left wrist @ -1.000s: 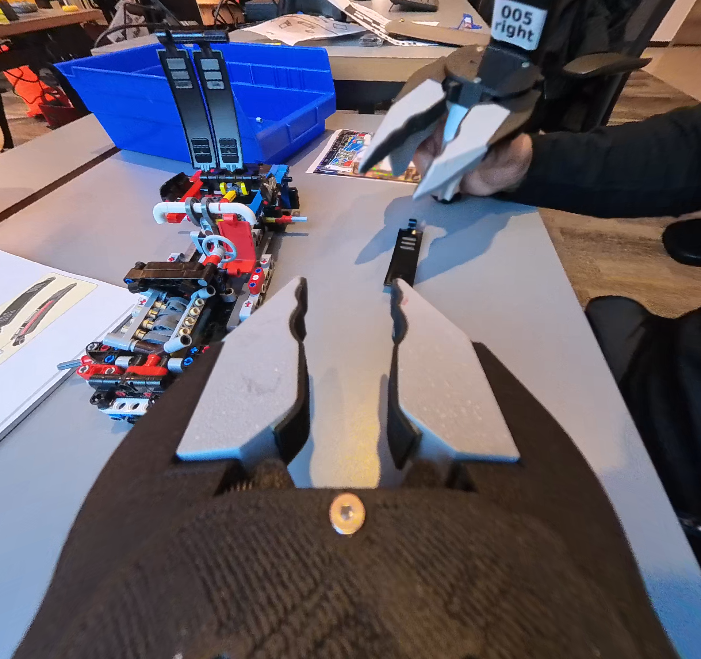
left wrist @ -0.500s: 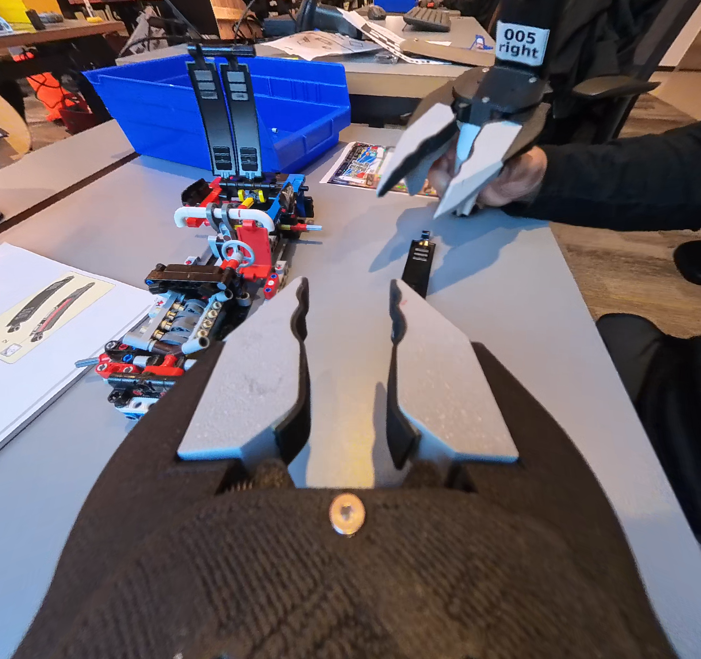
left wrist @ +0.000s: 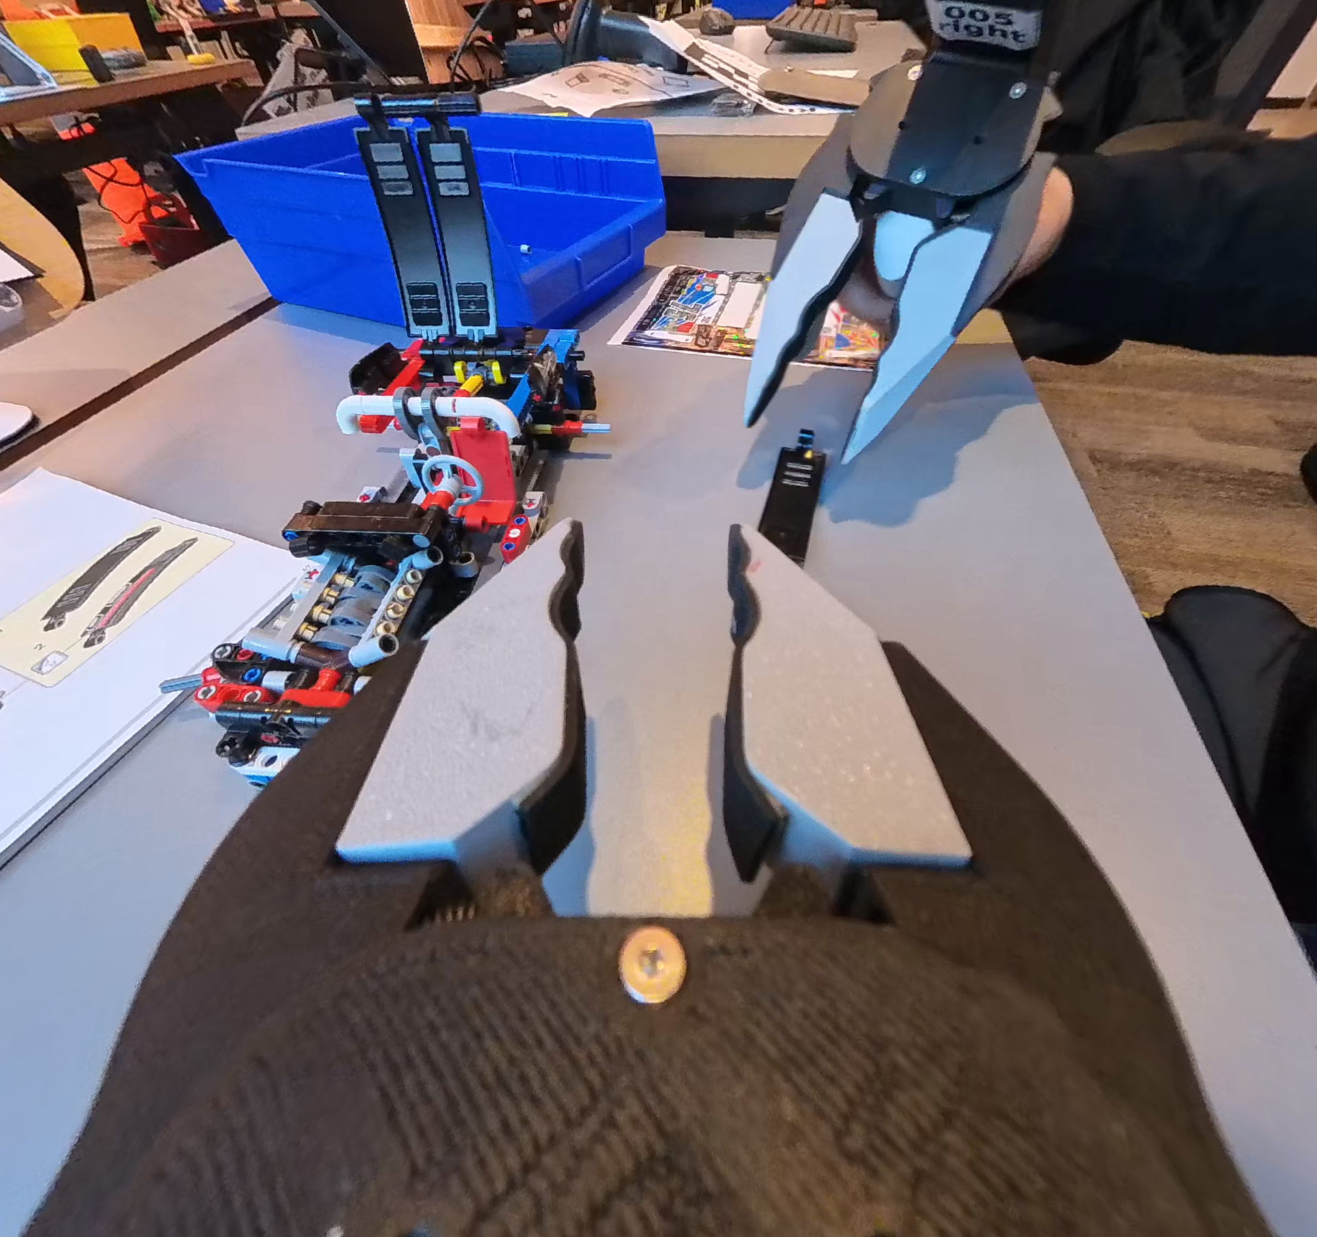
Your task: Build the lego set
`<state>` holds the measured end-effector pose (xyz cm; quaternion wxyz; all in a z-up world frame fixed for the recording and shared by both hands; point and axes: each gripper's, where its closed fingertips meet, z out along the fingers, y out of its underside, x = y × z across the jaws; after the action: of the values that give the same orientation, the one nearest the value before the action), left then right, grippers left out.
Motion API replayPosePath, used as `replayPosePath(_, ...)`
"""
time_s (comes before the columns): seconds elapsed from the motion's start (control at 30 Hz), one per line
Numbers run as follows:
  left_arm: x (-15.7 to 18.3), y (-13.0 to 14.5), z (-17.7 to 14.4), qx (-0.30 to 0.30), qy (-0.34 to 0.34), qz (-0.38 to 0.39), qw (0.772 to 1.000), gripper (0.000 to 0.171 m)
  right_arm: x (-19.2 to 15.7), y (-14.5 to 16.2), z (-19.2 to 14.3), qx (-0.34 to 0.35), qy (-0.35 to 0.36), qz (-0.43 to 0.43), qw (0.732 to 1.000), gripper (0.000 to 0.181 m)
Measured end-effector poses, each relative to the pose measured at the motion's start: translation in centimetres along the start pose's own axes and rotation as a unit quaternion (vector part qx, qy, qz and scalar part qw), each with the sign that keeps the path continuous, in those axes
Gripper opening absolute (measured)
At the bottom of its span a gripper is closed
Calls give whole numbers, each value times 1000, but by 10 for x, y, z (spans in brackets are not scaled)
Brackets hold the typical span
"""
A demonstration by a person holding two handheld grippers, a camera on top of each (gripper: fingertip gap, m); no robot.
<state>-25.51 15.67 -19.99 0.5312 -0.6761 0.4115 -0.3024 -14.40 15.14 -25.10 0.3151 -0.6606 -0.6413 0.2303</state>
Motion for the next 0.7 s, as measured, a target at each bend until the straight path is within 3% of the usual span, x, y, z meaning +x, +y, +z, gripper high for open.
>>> replayPosePath(0.27, 1, 0, 0, -1, 4, 2, 1000, 38, -9, 15, 22, -59, -30, -18, 998, 38)
replayPosePath(0.37, 1, 1, 0, -2, 6, 0, 1000, 38, -16, 7, 31, -41, -49, -27, 998, 20)
replayPosePath(0.53, -1, 0, -1, 1, 10, -13, 1000, 38, -14, -14, 49, -19, -43, -44, 998, 20)
replayPosePath(0.7, -3, 3, -3, -8, 5, -20, 1000, 38, 1, -47, 62, 29, 27, -94, 995, 20)
